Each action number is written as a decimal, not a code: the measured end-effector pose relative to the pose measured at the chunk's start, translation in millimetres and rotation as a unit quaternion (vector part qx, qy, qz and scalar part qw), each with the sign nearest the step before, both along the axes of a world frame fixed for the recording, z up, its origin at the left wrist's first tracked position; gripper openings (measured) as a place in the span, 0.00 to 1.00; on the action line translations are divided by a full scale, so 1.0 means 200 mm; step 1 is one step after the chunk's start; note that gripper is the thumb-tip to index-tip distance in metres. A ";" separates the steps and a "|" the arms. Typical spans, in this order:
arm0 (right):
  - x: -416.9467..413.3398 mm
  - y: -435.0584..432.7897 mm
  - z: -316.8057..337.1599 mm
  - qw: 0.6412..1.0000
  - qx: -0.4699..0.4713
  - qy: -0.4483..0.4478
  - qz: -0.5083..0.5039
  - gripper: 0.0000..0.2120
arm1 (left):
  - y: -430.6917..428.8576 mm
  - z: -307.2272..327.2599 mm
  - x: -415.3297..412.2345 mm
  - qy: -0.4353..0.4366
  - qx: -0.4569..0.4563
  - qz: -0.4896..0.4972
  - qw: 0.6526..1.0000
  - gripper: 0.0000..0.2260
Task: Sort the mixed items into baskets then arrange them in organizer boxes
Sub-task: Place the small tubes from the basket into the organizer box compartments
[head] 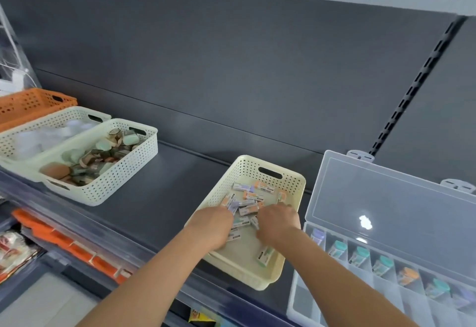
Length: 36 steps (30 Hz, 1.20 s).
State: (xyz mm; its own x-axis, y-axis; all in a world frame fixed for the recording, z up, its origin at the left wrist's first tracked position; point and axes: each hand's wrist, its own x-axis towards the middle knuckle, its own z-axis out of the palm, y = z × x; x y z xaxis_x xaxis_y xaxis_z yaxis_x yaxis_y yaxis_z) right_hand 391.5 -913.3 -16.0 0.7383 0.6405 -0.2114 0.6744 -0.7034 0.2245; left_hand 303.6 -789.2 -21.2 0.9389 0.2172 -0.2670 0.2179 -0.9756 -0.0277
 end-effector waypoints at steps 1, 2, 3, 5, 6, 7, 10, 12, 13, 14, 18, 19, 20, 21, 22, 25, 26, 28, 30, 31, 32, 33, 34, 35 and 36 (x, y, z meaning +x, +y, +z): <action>0.00 0.00 0.00 1.000 0.008 0.004 -0.004 0.09 | 0.00 0.00 0.00 0.000 -0.003 -0.008 1.000 0.13; 0.01 0.00 0.01 1.000 0.023 0.009 -0.010 0.10 | 0.01 0.00 0.01 -0.005 -0.011 -0.011 1.000 0.11; 0.01 0.00 0.01 0.999 0.045 0.015 -0.018 0.10 | 0.01 0.01 0.01 -0.012 -0.024 -0.009 1.000 0.08; 0.00 -0.02 0.04 0.993 0.112 0.032 -0.030 0.11 | 0.01 0.03 0.00 -0.045 -0.077 0.008 0.996 0.06; -0.01 -0.04 0.05 0.986 0.156 0.043 -0.030 0.10 | 0.02 0.04 0.00 -0.071 -0.114 0.019 0.991 0.06; -0.01 -0.07 0.07 0.977 0.205 0.050 -0.026 0.09 | 0.02 0.06 0.00 -0.105 -0.151 0.028 0.982 0.05; -0.03 -0.19 0.13 0.934 0.355 0.041 -0.016 0.09 | -0.01 0.13 -0.01 -0.222 -0.223 0.025 0.949 0.02; -0.03 -0.30 0.17 0.905 0.424 0.026 -0.007 0.10 | -0.09 0.19 0.01 -0.271 -0.246 0.006 0.930 0.05; -0.03 -0.36 0.19 0.894 0.447 0.020 -0.006 0.10 | -0.13 0.21 0.01 -0.288 -0.256 -0.006 0.923 0.06; -0.04 -0.42 0.21 0.885 0.464 0.014 -0.009 0.11 | -0.18 0.23 0.01 -0.303 -0.261 -0.021 0.916 0.07; -0.07 -0.64 0.21 0.855 0.517 -0.023 -0.048 0.09 | -0.40 0.29 0.03 -0.330 -0.264 -0.072 0.904 0.04; -0.08 -0.68 0.20 0.851 0.521 -0.026 -0.056 0.08 | -0.44 0.29 0.03 -0.327 -0.259 -0.086 0.905 0.03; -0.09 -0.73 0.19 0.851 0.520 -0.026 -0.062 0.07 | -0.48 0.29 0.04 -0.322 -0.252 -0.101 0.907 0.02; -0.10 -0.76 0.18 0.853 0.517 -0.025 -0.065 0.07 | -0.52 0.28 0.05 -0.316 -0.242 -0.115 0.910 0.02; -0.11 -0.80 0.17 0.855 0.513 -0.025 -0.066 0.06 | -0.55 0.27 0.06 -0.310 -0.231 -0.128 0.914 0.02; -0.14 -0.87 0.13 0.869 0.491 -0.033 -0.058 0.06 | -0.61 0.21 0.08 -0.287 -0.194 -0.161 0.924 0.03; -0.14 -0.89 0.11 0.874 0.482 -0.038 -0.056 0.06 | -0.63 0.19 0.09 -0.279 -0.179 -0.170 0.928 0.03; -0.15 -0.90 0.07 0.885 0.460 -0.042 -0.056 0.05 | -0.66 0.16 0.10 -0.266 -0.154 -0.184 0.934 0.03; -0.16 -0.91 0.02 0.901 0.429 -0.027 -0.063 0.05 | -0.68 0.13 0.11 -0.252 -0.138 -0.191 0.939 0.02; -0.16 -0.91 0.00 0.906 0.418 -0.023 -0.062 0.05 | -0.68 0.12 0.11 -0.246 -0.132 -0.193 0.941 0.02; -0.16 -0.92 -0.02 0.909 0.412 -0.024 -0.058 0.05 | -0.68 0.10 0.11 -0.242 -0.126 -0.194 0.942 0.02; -0.16 -0.92 -0.04 0.911 0.408 -0.027 -0.053 0.05 | -0.69 0.09 0.12 -0.237 -0.120 -0.195 0.944 0.02; -0.16 -0.92 -0.05 0.914 0.402 -0.027 -0.050 0.05 | -0.69 0.08 0.12 -0.233 -0.116 -0.195 0.946 0.02; -0.16 -0.91 -0.06 0.917 0.394 -0.026 -0.049 0.06 | -0.68 0.07 0.12 -0.230 -0.113 -0.195 0.947 0.02; -0.15 -0.91 -0.06 0.921 0.386 -0.025 -0.047 0.06 | -0.68 0.06 0.13 -0.227 -0.110 -0.195 0.948 0.02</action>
State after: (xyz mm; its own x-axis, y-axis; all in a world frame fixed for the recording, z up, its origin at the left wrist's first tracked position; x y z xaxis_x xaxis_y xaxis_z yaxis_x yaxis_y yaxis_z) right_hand 360.9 -1096.3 -28.9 0.7947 0.5183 0.3160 0.6047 -0.7209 -0.3386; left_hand 329.2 -926.0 -8.6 0.9651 -0.1844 0.1861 -0.2204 -0.9555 0.1963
